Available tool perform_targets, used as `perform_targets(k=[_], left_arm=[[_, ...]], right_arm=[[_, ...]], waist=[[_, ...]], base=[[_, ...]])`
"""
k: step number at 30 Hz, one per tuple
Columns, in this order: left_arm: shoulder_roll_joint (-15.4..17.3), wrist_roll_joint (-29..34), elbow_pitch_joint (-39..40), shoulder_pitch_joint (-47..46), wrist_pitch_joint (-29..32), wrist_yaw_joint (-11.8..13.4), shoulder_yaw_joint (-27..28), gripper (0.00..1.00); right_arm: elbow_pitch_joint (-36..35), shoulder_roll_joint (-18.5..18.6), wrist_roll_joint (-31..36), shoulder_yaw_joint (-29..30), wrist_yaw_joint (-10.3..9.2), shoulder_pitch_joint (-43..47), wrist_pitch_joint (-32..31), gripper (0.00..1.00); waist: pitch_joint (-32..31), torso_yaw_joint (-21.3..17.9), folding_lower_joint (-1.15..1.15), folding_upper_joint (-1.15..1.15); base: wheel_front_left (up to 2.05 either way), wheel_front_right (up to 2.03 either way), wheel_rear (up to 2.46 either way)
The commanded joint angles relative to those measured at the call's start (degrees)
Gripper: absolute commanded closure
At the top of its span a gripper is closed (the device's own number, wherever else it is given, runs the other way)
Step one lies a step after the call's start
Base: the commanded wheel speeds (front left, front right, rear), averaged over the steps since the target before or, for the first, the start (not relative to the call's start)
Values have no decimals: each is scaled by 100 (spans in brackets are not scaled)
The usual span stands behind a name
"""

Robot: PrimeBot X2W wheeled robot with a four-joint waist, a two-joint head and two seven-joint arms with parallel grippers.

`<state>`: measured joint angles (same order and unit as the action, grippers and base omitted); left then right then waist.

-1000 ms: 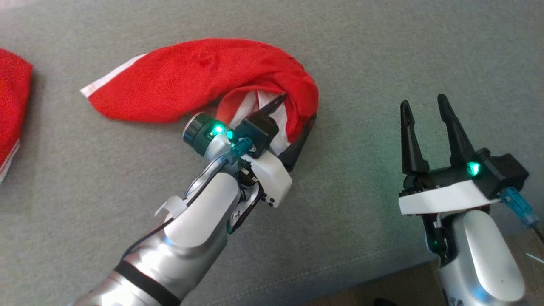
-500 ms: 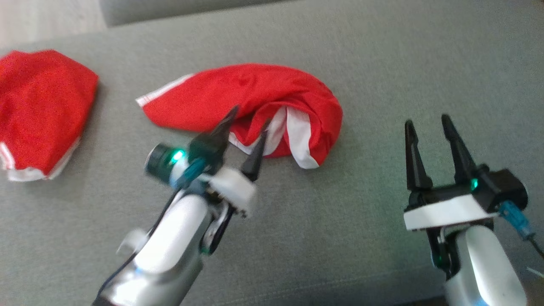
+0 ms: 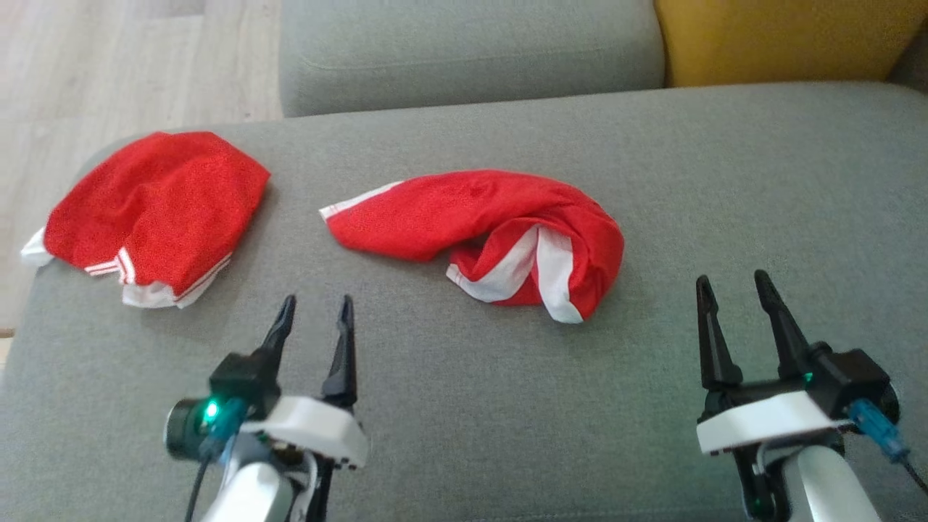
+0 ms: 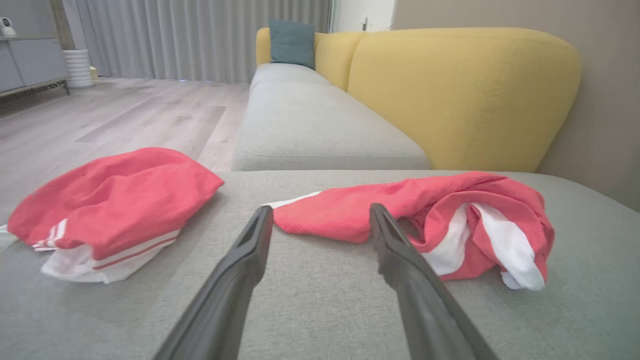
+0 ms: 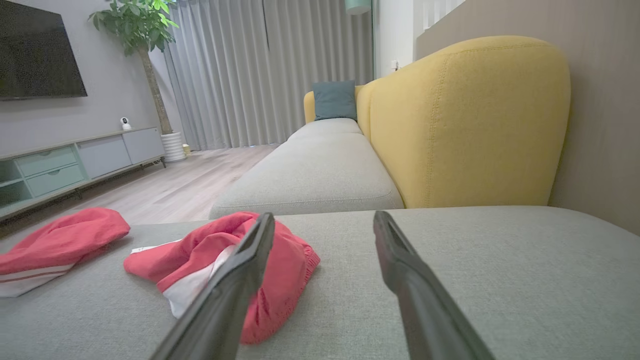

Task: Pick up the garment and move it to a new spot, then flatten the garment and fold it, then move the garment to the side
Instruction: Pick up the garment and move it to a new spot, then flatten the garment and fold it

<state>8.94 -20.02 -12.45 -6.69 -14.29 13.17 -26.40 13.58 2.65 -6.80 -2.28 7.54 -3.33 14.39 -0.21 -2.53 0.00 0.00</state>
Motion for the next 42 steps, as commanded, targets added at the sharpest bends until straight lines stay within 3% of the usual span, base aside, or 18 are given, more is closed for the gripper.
perform_targets(k=[1, 17, 42], left_arm=[[73, 91, 292, -125, -70, 41, 319, 0], [-185, 547, 815, 848, -71, -197, 1177, 0], [-494, 904, 633, 919, -71, -557, 1540, 0]], right_arm=[[-174, 22, -63, -138, -5, -83, 61, 0], [-182, 22, -242, -247, -5, 187, 61, 0], [-102, 22, -241, -228, -5, 176, 61, 0]], waist=[[-62, 56, 0, 0], [-153, 88, 0, 0], [-138, 148, 0, 0]], base=[[0, 0, 0], [0, 0, 0], [0, 0, 0]])
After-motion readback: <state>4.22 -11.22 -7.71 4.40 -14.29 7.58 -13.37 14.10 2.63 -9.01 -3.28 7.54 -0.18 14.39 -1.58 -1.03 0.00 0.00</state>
